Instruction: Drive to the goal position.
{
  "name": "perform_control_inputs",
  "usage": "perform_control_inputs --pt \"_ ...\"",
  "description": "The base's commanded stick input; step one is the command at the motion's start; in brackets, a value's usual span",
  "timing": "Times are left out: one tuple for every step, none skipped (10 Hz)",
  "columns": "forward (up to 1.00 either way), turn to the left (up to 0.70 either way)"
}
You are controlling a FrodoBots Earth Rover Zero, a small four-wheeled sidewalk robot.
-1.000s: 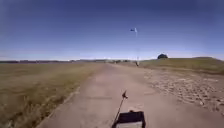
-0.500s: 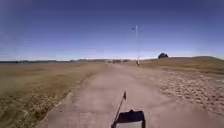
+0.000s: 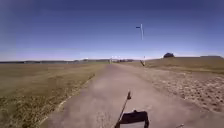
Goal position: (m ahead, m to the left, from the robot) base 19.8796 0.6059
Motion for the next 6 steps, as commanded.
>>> perform_control_inputs --pt "1.0 0.0" --pt "1.0 0.0" --pt "1.0 0.0" --pt "1.0 0.0" --pt "1.0 0.0" --pt "1.0 0.0"
